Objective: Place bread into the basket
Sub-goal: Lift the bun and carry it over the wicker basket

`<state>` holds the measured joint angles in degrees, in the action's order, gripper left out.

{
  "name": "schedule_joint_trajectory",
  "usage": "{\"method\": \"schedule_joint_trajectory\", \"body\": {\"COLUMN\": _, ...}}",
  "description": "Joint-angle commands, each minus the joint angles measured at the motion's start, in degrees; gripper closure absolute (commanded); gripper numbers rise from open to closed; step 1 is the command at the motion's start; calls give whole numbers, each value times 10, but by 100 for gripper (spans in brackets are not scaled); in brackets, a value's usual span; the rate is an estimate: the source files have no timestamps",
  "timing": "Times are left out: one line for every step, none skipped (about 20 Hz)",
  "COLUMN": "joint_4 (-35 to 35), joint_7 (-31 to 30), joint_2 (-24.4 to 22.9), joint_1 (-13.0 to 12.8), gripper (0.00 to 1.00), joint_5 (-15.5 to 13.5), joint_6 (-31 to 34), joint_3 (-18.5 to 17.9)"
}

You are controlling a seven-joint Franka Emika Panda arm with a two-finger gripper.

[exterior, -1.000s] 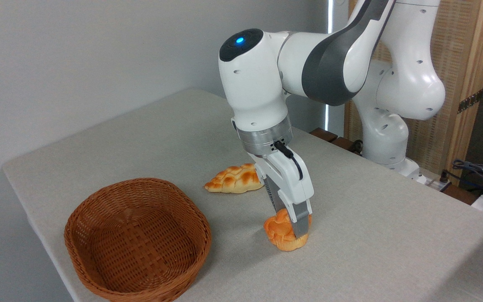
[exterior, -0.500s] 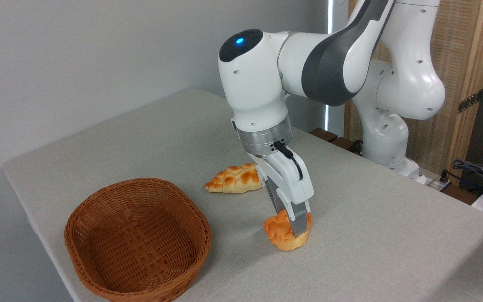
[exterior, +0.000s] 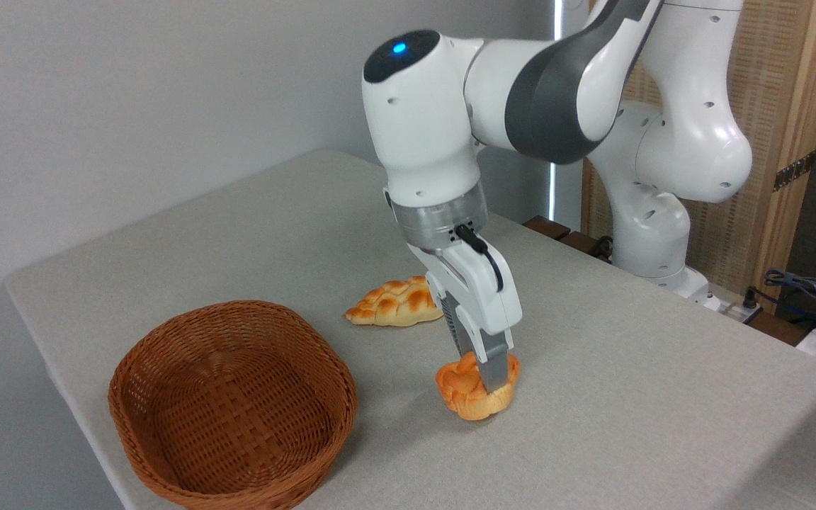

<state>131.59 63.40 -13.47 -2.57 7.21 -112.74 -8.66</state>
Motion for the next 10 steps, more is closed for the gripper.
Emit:
{"method": "schedule_joint_trajectory", "body": {"joint_4": -70, "joint_7": 10, "joint_2": 2, "joint_1": -5, "gripper": 59, "joint_5": -6, "joint_6": 72, "joint_3": 4}}
{"method": "schedule_joint_trajectory", "body": {"joint_4": -95, "joint_7": 8, "joint_2": 3, "joint_1": -5, "gripper": 59, "joint_5": -24, "joint_6": 85, "joint_3": 8}}
{"method": "schedule_joint_trajectory", "body": {"joint_4": -117, "joint_7": 8, "joint_2": 6, "joint_1": -5, "gripper": 59, "joint_5": -45, "joint_6": 89, "joint_3": 10}}
{"method": "schedule_joint_trajectory", "body": {"joint_4": -134, "joint_7": 6, "joint_2": 12, "joint_1": -5, "gripper": 59, "joint_5": -61, "joint_6": 89, "joint_3": 10}}
{"method": "schedule_joint_trajectory", "body": {"joint_4": -160, "joint_7": -1, "joint_2": 26, "joint_1": -5, "gripper": 58, "joint_5": -80, "joint_6": 89, "joint_3": 11}}
{"method": "schedule_joint_trajectory", "body": {"joint_4": -185, "joint_7": -22, "joint_2": 41, "joint_1": -6, "gripper": 58, "joint_5": -107, "joint_6": 89, "joint_3": 13}}
{"method": "schedule_joint_trajectory", "body": {"joint_4": -210, "joint_7": -55, "joint_2": 58, "joint_1": -6, "gripper": 58, "joint_5": -133, "joint_6": 89, "joint_3": 24}}
{"method": "schedule_joint_trajectory", "body": {"joint_4": -241, "joint_7": -90, "joint_2": 78, "joint_1": -6, "gripper": 57, "joint_5": -151, "joint_6": 88, "joint_3": 33}}
{"method": "schedule_joint_trajectory", "body": {"joint_4": -268, "joint_7": -121, "joint_2": 98, "joint_1": -6, "gripper": 56, "joint_5": -161, "joint_6": 88, "joint_3": 40}}
{"method": "schedule_joint_trajectory", "body": {"joint_4": -293, "joint_7": -152, "joint_2": 121, "joint_1": -6, "gripper": 55, "joint_5": -167, "joint_6": 87, "joint_3": 58}}
